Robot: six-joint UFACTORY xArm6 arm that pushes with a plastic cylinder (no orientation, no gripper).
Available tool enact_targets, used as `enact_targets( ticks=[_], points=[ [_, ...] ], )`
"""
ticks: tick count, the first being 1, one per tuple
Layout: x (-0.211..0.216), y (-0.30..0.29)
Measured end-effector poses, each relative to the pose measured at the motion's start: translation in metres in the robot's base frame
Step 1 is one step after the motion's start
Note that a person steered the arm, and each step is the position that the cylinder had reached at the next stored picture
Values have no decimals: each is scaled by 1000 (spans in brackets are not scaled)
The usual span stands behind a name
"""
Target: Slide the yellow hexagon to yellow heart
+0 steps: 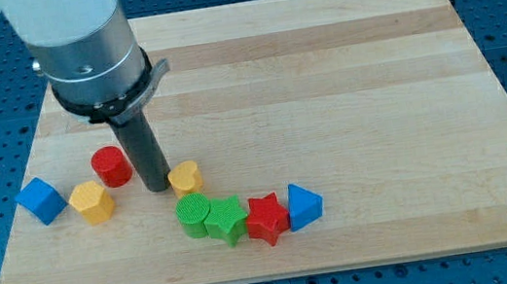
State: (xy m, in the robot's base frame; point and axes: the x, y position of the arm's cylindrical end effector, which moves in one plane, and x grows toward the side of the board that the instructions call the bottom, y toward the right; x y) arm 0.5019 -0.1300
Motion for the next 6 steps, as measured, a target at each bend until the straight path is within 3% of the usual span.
enact_targets(
  ticks=[2,3,4,5,6],
  points=[
    [95,-69],
    [99,-119],
    [51,-120],
    [4,-84],
    [-10,-44]
  ],
)
